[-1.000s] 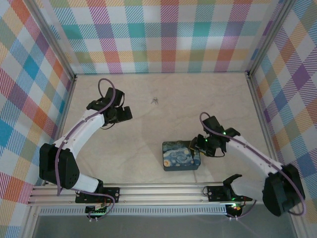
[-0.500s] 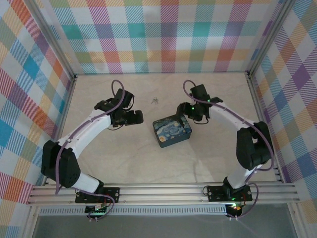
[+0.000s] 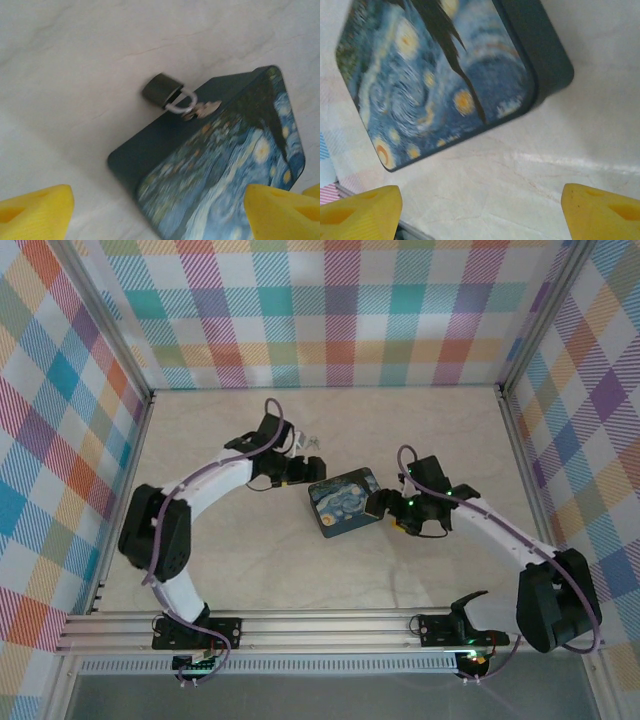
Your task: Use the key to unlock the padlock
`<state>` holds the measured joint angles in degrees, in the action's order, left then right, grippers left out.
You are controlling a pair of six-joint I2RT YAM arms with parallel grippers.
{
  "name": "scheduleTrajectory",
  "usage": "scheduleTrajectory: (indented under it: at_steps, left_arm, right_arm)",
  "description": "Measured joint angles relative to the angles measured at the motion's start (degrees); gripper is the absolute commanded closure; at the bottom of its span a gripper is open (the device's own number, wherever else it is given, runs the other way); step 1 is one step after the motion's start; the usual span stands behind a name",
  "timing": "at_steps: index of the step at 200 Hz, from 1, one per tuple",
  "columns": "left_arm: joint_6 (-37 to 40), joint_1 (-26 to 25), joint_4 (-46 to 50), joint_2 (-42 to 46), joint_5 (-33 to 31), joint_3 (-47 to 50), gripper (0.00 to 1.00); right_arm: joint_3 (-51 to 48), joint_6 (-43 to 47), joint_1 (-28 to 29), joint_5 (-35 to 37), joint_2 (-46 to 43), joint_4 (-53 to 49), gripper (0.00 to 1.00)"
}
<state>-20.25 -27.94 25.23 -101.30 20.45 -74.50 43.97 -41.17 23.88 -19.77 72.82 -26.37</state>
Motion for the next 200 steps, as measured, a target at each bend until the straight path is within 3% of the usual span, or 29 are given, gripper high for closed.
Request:
scheduleTrajectory:
  at_steps: [52, 93, 133, 172, 200]
  left_arm:
    - [-0.8, -3.3, -8.5, -7.3, 5.5, -1.7, 0.12]
    - [-1.7, -7.2, -11.5, -1.1, 5.9, 5.0, 0.1]
    - [-7.4, -12.4, -15.5, 5.2, 5.5, 13.6, 0.07]
    - [-13.5, -15.9, -20.7, 5.5, 3.4, 14.9, 0.07]
    - [-14.6, -16.1, -20.6, 5.5, 2.3, 14.0, 0.06]
  right_arm:
    - [1.5, -2.2, 0.2, -2.5, 6.3, 6.7, 0.17]
    - [7.8, -2.1, -2.3, -2.2, 13.4, 6.8, 0.17]
    - [16.6, -2.3, -6.7, -6.0, 21.6, 10.0, 0.19]
    - [24.4, -7.1, -6.9, -13.9, 32.1, 19.6, 0.21]
    - [27.7, -5.9, -7.1, -14.7, 33.1, 16.9, 0.19]
